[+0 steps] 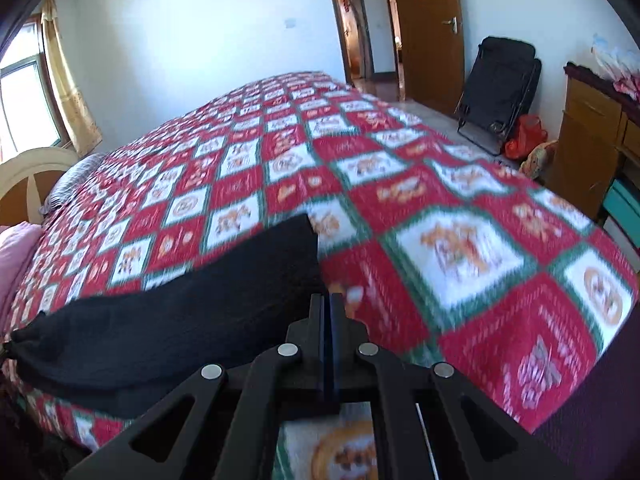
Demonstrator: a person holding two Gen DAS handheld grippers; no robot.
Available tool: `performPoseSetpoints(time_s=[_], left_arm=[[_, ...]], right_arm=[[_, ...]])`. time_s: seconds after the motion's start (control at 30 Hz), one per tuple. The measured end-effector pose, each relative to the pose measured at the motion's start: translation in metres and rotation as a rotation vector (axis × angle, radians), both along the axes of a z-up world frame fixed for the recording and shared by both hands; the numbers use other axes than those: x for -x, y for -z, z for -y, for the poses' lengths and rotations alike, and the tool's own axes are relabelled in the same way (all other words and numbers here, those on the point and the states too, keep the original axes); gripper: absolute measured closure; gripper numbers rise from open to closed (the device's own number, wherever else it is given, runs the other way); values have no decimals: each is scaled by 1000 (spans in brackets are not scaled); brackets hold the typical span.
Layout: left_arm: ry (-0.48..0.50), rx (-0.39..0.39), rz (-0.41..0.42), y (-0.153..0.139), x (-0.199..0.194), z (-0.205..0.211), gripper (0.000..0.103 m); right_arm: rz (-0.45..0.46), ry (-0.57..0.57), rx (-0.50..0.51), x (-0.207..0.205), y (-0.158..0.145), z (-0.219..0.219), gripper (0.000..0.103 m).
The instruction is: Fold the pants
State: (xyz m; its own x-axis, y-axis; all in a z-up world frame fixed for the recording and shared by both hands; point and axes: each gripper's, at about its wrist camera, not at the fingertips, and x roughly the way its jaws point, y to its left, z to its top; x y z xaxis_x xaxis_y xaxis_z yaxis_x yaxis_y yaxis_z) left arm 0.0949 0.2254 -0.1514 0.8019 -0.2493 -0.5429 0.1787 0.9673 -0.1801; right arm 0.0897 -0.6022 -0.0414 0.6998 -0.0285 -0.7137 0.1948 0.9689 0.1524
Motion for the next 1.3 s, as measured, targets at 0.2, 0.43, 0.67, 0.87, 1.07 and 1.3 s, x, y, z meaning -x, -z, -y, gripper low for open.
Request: performPoseSetpoints(time_s=[0.2, 0.43, 0.67, 0.87, 1.07, 1.3], left_arm=[[-2, -47, 20, -1, 4, 2, 85], [-13, -67, 36, 1, 9, 4, 84], [-14, -90, 54, 1, 14, 6, 85], [-15, -80, 64, 0, 12, 7, 88], [27, -40, 95, -9, 19, 3, 90], [58, -86, 68, 1, 31, 0, 85]], right_arm=[[62, 66, 159, 29, -36, -27, 98], [137, -338, 155, 23, -46, -175, 35], [21, -809, 296, 10, 30, -364, 35], [-23, -958, 454, 8, 77, -434, 59], [18, -940, 467, 9, 66, -437, 99], [-8, -969, 444, 25, 66, -432, 99]])
